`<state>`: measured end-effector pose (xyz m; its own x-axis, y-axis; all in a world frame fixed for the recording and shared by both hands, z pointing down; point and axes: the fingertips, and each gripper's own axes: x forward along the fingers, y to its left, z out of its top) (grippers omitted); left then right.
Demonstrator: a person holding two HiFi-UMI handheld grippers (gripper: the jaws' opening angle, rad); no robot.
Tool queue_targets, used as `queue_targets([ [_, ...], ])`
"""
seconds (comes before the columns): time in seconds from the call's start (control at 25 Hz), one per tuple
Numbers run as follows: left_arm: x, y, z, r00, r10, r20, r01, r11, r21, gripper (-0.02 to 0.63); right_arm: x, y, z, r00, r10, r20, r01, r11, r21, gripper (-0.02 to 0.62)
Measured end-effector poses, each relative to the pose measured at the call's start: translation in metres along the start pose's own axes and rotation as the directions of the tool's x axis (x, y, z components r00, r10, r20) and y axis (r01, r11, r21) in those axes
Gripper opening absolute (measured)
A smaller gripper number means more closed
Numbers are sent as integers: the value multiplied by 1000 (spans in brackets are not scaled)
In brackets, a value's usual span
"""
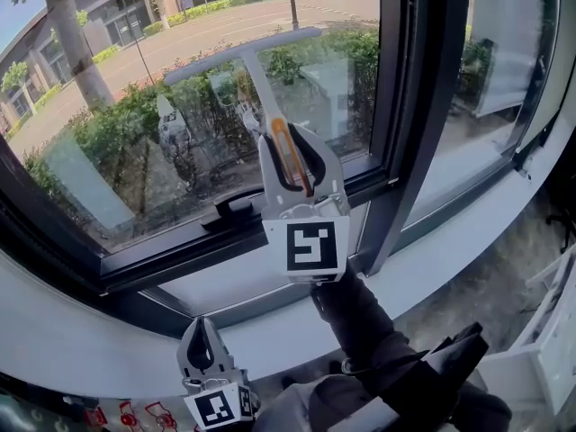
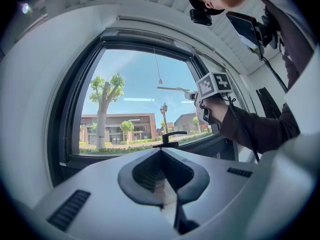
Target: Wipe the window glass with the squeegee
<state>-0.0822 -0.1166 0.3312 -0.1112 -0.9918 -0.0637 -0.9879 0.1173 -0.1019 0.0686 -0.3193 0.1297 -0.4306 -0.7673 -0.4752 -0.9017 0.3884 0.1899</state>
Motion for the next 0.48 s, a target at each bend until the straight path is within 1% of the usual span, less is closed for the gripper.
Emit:
queue_targets([
  [0.48,-2,-4,-2,1000,-14,-10,14,1000,1,0,-10,4,-14,1000,2,-30,-2,1000,6,130],
])
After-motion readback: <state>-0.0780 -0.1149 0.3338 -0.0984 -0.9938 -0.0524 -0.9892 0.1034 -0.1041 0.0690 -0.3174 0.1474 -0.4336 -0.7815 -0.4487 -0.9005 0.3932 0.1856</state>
